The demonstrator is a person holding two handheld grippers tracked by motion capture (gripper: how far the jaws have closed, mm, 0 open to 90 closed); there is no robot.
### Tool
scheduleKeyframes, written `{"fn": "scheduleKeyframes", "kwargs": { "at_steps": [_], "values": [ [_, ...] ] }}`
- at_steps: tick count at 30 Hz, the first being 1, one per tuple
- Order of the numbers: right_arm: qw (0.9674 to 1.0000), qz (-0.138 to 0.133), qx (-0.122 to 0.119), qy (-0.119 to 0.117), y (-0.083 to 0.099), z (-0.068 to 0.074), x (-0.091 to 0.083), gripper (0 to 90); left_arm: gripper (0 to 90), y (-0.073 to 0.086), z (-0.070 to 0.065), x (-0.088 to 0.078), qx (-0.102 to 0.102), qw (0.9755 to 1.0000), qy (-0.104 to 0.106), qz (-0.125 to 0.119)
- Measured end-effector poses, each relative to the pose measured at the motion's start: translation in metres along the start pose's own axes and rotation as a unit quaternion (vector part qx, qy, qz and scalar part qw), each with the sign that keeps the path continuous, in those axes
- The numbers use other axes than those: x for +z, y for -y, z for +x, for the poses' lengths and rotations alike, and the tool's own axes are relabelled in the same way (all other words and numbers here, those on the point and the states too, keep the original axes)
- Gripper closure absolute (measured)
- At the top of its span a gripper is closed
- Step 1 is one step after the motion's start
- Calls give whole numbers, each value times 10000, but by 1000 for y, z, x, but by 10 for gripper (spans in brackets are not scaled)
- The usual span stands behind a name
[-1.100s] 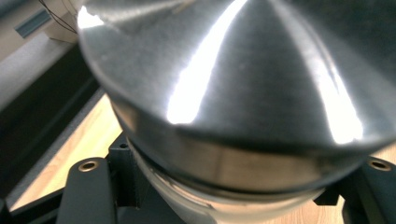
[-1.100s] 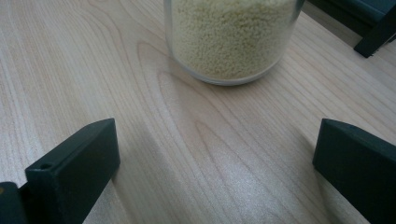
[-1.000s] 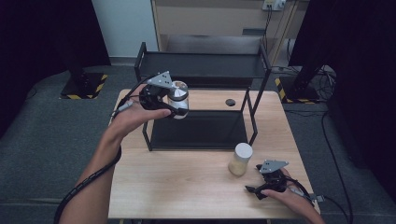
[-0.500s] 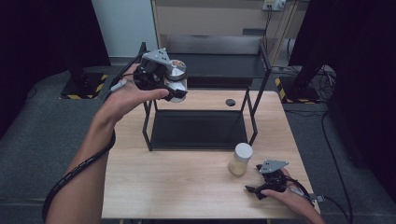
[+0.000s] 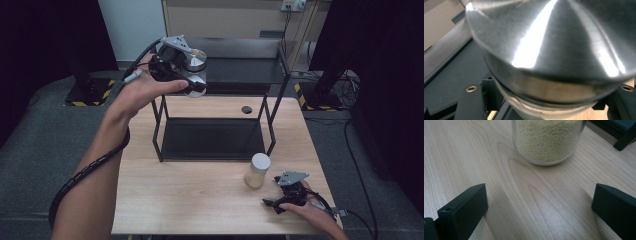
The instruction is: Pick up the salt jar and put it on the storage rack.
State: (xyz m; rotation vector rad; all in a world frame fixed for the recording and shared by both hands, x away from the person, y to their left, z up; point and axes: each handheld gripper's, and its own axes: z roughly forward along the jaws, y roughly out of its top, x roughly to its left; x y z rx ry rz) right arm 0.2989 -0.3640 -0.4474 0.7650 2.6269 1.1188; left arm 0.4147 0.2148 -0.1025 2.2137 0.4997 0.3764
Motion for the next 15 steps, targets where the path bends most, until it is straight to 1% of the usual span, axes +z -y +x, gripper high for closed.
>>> {"fn": "scheduleKeyframes", "kwargs": {
  "at_steps": [5,9,12,15],
  "values": [
    [10000,0,1,0,0,0,0,13,303,-5,2,1,-94,9999,-84,14],
    [10000,0,1,0,0,0,0,13,303,-7,7,2,-275,9993,-224,74],
    [10000,0,1,0,0,0,0,13,303,-6,9,2,-440,9984,-362,67],
    [10000,0,2,-1,0,0,0,13,303,-7,7,3,-651,9962,-576,68]
  ]
}}
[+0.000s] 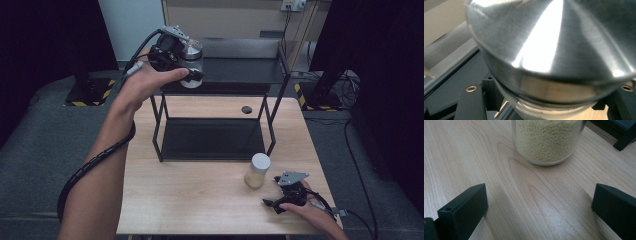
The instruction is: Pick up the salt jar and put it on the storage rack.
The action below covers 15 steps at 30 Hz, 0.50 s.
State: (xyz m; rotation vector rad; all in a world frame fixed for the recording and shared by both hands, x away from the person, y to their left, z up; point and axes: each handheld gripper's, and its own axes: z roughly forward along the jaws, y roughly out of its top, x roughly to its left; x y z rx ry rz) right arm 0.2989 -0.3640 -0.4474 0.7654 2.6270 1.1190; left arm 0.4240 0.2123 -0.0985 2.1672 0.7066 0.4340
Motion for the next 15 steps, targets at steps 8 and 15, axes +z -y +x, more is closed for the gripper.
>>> {"fn": "scheduleKeyframes", "kwargs": {
  "at_steps": [8,15],
  "values": [
    [10000,0,-1,0,0,0,0,13,303,-5,-6,4,-437,9980,-446,-24],
    [10000,0,-2,0,0,0,0,13,303,-10,-12,10,-641,9955,-702,-52]
  ]
}}
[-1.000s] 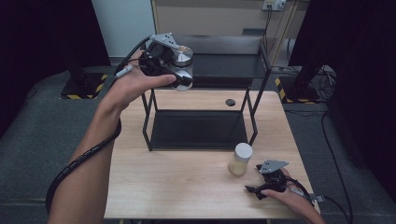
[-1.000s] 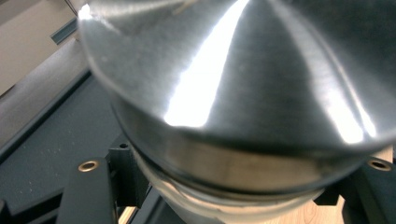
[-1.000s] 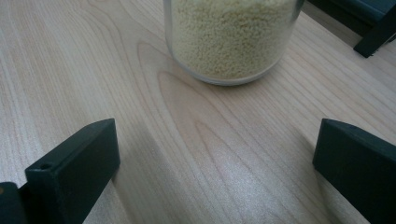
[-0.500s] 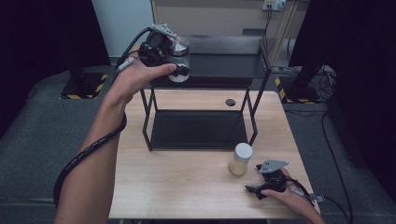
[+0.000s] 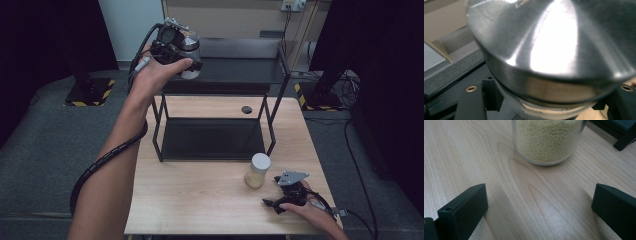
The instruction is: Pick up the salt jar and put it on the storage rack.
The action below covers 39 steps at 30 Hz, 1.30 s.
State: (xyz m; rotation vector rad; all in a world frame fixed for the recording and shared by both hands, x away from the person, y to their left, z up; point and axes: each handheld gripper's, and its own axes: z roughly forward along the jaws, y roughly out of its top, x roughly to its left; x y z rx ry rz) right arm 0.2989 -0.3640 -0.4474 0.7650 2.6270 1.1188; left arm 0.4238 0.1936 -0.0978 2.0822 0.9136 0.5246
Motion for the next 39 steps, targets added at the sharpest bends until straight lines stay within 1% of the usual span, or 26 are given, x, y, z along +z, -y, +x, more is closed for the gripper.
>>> {"fn": "scheduleKeyframes", "kwargs": {
  "at_steps": [3,7,11,15,19,30,37,39],
  "values": [
    [10000,0,0,0,0,0,0,13,303,-2,-1,4,-81,9999,-66,-19],
    [10000,0,0,1,0,0,0,13,303,-5,-2,9,-118,9998,-149,25],
    [10000,0,0,0,0,0,0,13,303,-4,-2,16,-183,9996,-200,-6],
    [10000,1,0,1,0,0,0,13,303,-5,-4,23,-152,9995,-292,30],
    [10000,0,-1,0,0,0,0,13,303,-4,-3,31,-223,9993,-303,3],
    [10000,0,1,-1,0,0,0,13,302,-3,-1,45,-319,9990,-315,80],
    [10000,0,0,-1,0,0,0,13,302,0,1,48,-367,9987,-326,116],
    [10000,0,0,0,0,0,0,13,302,1,2,49,-419,9986,-318,77]
  ]
}}
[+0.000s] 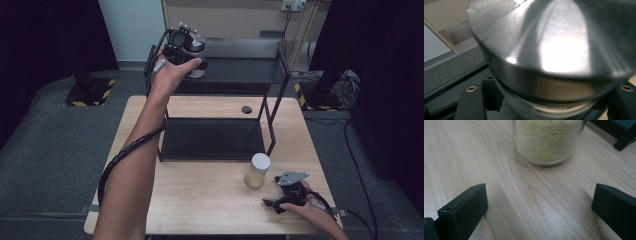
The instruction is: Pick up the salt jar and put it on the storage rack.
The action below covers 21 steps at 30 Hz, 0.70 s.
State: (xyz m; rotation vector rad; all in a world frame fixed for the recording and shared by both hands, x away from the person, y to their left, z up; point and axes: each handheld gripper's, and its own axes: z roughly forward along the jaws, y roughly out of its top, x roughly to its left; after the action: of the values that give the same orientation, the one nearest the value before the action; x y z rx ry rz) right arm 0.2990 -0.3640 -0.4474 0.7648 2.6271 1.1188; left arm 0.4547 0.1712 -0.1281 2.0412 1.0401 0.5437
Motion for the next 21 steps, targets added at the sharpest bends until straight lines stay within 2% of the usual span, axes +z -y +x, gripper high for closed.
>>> {"fn": "scheduleKeyframes", "kwargs": {
  "at_steps": [3,7,13,17,19,21],
  "values": [
    [10000,-1,0,0,0,0,0,13,302,0,0,0,26,10000,-2,15],
    [10000,-1,0,-2,0,0,0,13,301,2,4,1,-93,9999,53,-28],
    [10000,-1,3,14,0,1,0,14,295,0,3,0,-62,10000,30,14],
    [10000,-2,5,8,0,0,0,14,197,0,0,-4,-4,10000,21,-11],
    [10000,-3,4,9,0,0,0,14,150,2,-6,-8,106,9999,-113,-5],
    [10000,-3,4,9,0,0,0,14,135,3,-7,-12,148,9998,-147,-7]
  ]
}}
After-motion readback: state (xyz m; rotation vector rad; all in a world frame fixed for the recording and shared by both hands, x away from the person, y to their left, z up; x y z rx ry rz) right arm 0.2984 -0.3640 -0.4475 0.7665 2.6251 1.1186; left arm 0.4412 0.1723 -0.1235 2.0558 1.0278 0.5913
